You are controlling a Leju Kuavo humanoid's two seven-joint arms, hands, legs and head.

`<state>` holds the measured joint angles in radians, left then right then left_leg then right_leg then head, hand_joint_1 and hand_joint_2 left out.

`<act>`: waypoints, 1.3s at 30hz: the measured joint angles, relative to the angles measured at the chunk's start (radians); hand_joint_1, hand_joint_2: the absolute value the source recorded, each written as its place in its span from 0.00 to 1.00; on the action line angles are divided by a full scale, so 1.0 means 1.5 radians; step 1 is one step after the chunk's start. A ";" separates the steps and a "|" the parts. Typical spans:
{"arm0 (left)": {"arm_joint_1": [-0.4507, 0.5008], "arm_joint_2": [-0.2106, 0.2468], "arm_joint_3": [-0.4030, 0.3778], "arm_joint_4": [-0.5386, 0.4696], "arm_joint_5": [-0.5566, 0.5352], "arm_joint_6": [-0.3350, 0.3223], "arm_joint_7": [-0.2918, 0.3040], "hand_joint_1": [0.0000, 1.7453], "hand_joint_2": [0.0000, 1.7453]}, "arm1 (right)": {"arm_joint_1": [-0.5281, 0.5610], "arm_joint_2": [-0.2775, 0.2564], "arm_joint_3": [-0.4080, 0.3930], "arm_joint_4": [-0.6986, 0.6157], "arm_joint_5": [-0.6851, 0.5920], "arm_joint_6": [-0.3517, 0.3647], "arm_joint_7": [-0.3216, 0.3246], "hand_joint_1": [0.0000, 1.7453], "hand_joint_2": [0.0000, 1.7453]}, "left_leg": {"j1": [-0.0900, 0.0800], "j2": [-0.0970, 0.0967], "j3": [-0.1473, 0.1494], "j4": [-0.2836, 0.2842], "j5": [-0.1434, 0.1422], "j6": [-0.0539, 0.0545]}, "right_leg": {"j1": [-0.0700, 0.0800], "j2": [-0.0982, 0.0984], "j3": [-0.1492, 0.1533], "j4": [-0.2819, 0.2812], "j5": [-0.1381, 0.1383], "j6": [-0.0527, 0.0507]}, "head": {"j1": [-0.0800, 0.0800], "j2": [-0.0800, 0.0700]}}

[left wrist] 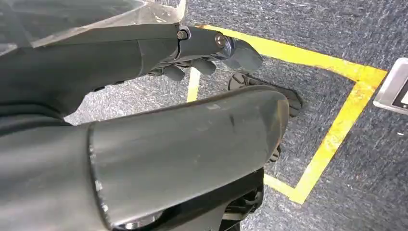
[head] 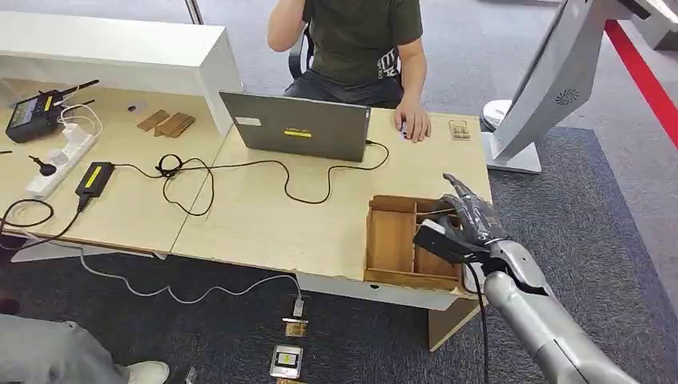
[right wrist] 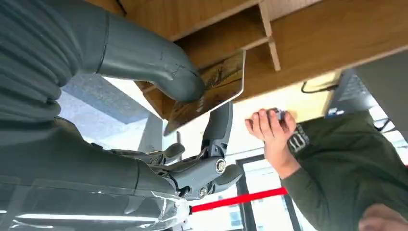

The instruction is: Pass the card to the sensor for recognition and then transmit it.

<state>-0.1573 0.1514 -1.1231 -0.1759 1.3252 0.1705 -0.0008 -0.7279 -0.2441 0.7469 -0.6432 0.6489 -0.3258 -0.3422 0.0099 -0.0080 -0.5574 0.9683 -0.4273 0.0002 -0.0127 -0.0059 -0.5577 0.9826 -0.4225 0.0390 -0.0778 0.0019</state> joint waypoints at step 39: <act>0.000 0.014 -0.021 0.000 -0.032 -0.037 -0.025 0.00 0.00 | -0.116 0.040 -0.007 0.000 -0.037 -0.110 -0.084 1.00 1.00 | 0.000 0.000 0.000 0.000 0.001 -0.001 | 0.000 0.000 0.000 0.001 0.000 0.000 | 0.000 0.000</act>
<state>-0.1569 0.1724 -1.1551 -0.1759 1.2779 0.1148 -0.0389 -0.9026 -0.1835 0.7370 -0.6439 0.5928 -0.4913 -0.4685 0.0098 -0.0082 -0.5567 0.9683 -0.4263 -0.0012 -0.0127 -0.0059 -0.5576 0.9845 -0.4223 0.0388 -0.0782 0.0019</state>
